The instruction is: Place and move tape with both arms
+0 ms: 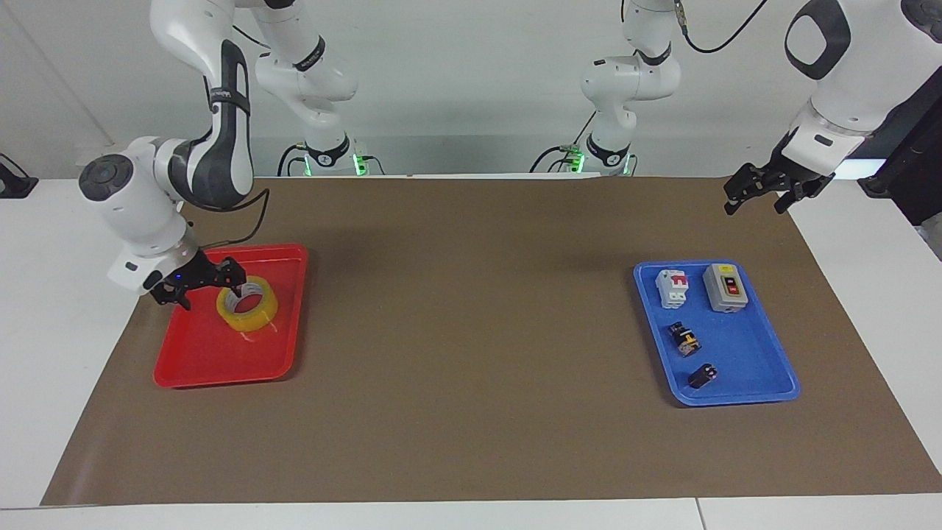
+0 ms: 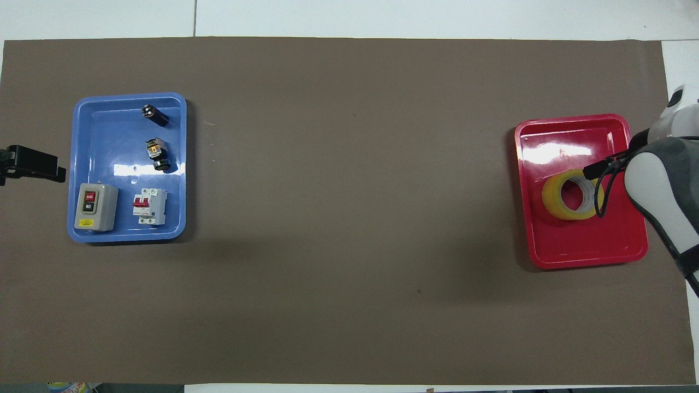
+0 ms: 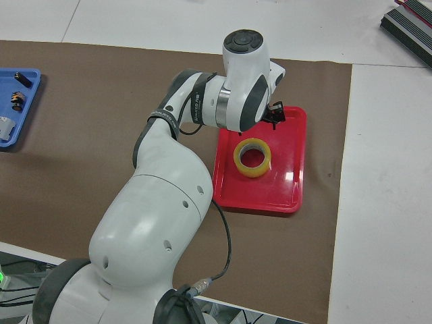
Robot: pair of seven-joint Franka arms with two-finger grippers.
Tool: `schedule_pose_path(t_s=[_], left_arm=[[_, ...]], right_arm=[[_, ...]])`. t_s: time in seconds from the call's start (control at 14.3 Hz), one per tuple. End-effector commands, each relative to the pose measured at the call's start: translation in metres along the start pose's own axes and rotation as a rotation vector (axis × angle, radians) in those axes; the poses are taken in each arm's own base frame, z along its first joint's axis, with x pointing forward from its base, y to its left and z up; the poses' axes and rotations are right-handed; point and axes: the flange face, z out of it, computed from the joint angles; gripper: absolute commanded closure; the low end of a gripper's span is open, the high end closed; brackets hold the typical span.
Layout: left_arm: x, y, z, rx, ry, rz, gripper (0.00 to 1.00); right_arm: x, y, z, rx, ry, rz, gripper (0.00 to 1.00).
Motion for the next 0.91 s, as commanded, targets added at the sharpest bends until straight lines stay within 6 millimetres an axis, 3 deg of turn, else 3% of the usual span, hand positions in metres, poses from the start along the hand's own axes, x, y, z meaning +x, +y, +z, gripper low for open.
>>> schedule_pose_path(t_s=[0.0, 0.28, 0.42, 0.63, 0.77, 0.84], left_arm=[[-0.003, 0.001, 0.0, -0.011, -0.003, 0.007, 0.0], [-0.003, 0.001, 0.0, -0.011, -0.003, 0.007, 0.0], [-0.003, 0.001, 0.0, -0.011, -0.003, 0.007, 0.0], [-0.003, 0.001, -0.001, -0.011, -0.001, 0.007, 0.0], [-0.003, 0.001, 0.0, -0.011, -0.003, 0.007, 0.0], [-0.003, 0.001, 0.0, -0.011, -0.003, 0.007, 0.0]], right_arm=[[-0.009, 0.001, -0.056, 0.017, -0.01, 0.034, 0.0], [-0.029, -0.006, -0.138, 0.034, -0.048, 0.039, 0.0], [-0.038, -0.028, -0.176, 0.03, -0.046, 0.039, 0.0], [-0.039, -0.037, -0.189, 0.029, -0.049, 0.054, 0.0], [-0.037, -0.063, -0.204, 0.014, -0.08, 0.097, 0.0], [-0.04, -0.067, -0.2, 0.013, -0.088, 0.132, 0.0]])
